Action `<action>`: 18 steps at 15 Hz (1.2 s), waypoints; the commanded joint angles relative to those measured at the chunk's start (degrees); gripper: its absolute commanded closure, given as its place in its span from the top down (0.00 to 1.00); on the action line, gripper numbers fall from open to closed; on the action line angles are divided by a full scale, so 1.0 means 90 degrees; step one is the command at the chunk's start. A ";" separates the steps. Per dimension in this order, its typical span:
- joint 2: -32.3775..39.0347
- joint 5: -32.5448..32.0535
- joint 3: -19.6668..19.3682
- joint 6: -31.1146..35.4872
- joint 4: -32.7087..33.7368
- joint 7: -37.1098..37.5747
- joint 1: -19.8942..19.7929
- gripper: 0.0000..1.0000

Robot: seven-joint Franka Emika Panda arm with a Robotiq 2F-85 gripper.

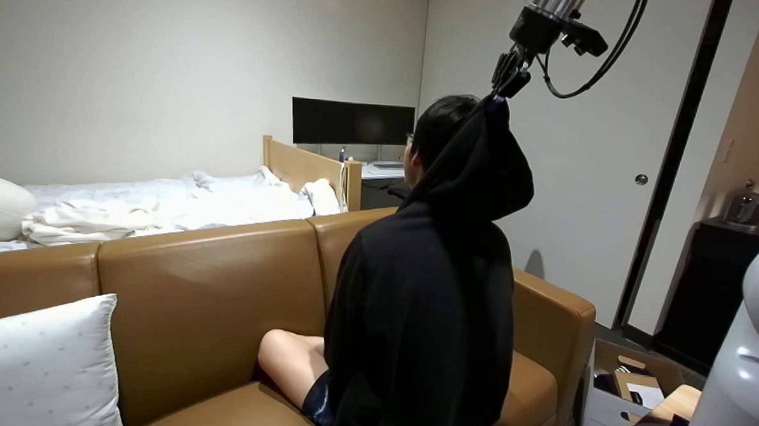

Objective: Cover the human's head with the hoodie

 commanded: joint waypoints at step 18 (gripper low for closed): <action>0.0799 0.0095 -0.0661 -0.0331 0.1749 -0.0761 -0.0290 0.02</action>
